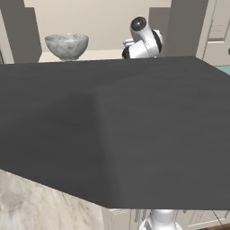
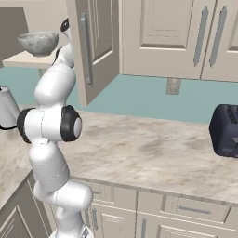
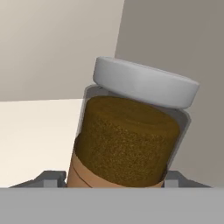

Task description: Take the cinnamon bottle from the cabinet and place it on the dining table, next to the plate with the cupcake. Then take the chocolate from the dining counter and place it on the cupcake plate.

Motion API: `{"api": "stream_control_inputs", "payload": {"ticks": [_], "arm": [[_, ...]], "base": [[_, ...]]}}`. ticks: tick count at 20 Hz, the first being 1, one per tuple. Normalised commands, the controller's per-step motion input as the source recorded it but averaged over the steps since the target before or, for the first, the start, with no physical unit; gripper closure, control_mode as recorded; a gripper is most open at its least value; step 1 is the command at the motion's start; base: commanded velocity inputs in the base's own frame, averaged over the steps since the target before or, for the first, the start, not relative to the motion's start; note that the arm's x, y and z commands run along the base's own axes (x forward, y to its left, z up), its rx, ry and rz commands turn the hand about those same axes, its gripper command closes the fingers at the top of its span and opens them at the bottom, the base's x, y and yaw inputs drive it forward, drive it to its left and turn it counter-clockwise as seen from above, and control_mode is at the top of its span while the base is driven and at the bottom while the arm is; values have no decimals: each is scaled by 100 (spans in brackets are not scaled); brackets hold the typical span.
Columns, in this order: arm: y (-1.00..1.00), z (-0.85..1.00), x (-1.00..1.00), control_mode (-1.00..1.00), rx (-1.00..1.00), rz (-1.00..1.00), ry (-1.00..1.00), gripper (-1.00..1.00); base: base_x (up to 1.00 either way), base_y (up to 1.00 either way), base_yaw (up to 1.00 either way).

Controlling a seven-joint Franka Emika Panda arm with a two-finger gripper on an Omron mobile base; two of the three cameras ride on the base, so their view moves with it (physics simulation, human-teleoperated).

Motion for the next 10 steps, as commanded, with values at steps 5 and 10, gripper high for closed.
{"api": "stream_control_inputs", "payload": {"ticks": [5, 10], "arm": [[20, 0, -64, -100, 1, 1, -8, 100], [87, 0, -100, -100, -8, 9, -19, 100]], "base": [[0, 0, 0], [0, 0, 0]]}}
